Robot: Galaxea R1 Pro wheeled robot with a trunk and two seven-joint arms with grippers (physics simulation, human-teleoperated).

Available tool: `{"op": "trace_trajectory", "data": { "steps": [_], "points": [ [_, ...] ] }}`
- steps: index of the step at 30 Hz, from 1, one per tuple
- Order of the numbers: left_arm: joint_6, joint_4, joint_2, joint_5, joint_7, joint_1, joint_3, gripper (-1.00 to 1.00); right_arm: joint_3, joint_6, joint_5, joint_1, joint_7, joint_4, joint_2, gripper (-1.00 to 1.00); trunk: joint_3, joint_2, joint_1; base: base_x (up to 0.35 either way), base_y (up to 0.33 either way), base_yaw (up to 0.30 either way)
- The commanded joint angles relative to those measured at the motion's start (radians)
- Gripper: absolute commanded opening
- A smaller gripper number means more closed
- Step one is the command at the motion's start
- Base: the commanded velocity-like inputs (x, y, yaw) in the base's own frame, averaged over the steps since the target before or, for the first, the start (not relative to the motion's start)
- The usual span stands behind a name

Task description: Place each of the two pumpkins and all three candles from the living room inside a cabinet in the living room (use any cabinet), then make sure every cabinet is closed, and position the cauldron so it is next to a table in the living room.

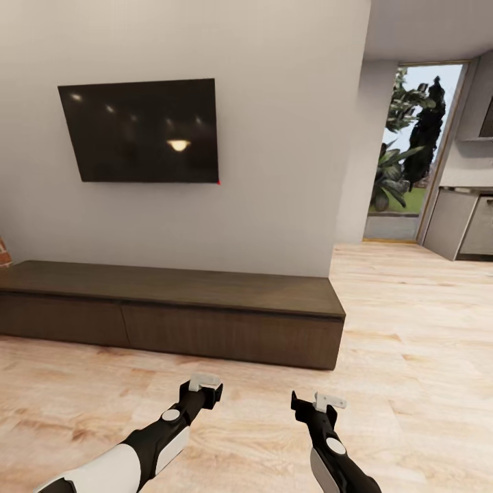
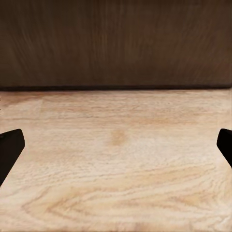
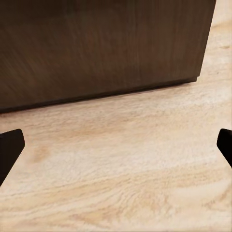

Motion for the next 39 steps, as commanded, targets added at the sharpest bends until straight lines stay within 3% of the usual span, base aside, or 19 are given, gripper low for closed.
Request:
{"op": "trace_trajectory", "data": {
  "steps": [1, 29, 39],
  "points": [
    [-0.004, 0.0, 0.0, 0.005, 0.007, -0.001, -0.009, 1.0, 0.006, -0.004, -0.01, -0.001, -0.005, 0.001, -0.001, 1.0, 0.002, 0.007, -0.004, 0.0, 0.0, 0.0],
    [-0.006, 0.0, 0.0, 0.003, 0.007, -0.001, -0.01, 1.0, 0.004, -0.006, -0.01, -0.001, -0.004, 0.004, 0.0, 1.0, 0.09, 0.203, -0.111, 0.0, 0.0, 0.0],
    [-0.006, 0.0, 0.0, 0.002, 0.007, -0.001, -0.011, 1.0, 0.004, -0.006, -0.011, -0.001, -0.004, 0.004, 0.0, 1.0, 0.121, 0.273, -0.15, 0.0, 0.0, 0.101]
  ]
}}
